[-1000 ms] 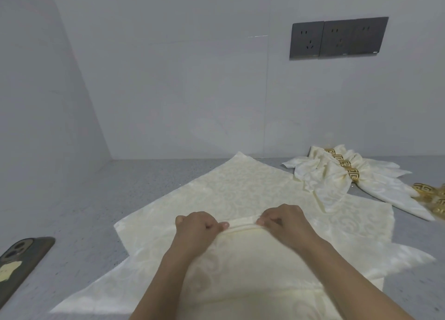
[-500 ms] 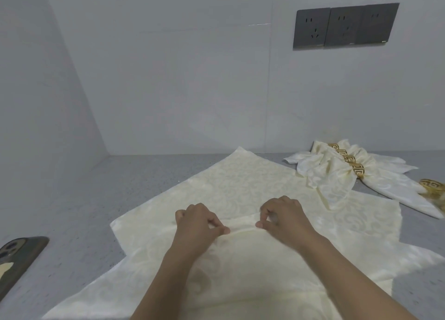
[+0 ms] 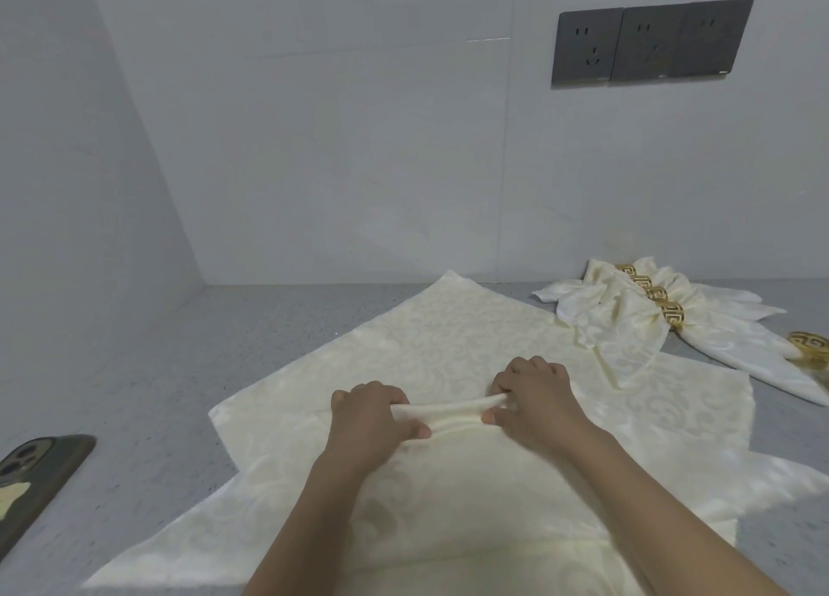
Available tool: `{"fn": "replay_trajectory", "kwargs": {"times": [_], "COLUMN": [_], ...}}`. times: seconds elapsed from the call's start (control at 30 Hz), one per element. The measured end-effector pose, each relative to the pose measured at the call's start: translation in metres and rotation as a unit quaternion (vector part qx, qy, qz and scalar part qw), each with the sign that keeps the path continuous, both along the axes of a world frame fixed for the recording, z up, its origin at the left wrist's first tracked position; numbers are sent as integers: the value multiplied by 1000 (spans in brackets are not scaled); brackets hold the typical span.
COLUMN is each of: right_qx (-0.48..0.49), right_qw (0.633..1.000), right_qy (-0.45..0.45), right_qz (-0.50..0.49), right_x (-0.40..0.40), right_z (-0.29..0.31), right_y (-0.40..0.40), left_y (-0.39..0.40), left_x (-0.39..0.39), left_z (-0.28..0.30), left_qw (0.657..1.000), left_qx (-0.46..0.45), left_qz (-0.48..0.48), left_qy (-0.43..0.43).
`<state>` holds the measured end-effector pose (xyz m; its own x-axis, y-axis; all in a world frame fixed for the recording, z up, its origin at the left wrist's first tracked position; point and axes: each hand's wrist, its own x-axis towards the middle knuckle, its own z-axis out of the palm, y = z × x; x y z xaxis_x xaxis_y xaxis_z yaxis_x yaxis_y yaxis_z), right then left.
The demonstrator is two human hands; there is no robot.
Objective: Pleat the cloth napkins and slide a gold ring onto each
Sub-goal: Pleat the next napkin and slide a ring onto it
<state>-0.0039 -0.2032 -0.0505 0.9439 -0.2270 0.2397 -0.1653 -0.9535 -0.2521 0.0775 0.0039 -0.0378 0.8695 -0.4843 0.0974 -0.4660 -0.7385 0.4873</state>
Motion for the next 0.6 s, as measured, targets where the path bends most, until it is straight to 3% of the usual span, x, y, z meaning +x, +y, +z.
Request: {"fn": "replay_trajectory", "kwargs": {"times": [0.3,0.6], "right_qx": [-43,66], "right_qw": [987,997], "right_qy": [-157,-9], "right_qz": [3,37], "right_x": [-1,-18], "right_z": [2,13], "right_y": [-3,-2], "left_y": [-12,1], "left_x": [9,6], "left_z": [4,3], "left_qw": [985,997], "left_qx": [4,-2], "left_qz": [-15,-61], "left_qy": [-170,-50]}}
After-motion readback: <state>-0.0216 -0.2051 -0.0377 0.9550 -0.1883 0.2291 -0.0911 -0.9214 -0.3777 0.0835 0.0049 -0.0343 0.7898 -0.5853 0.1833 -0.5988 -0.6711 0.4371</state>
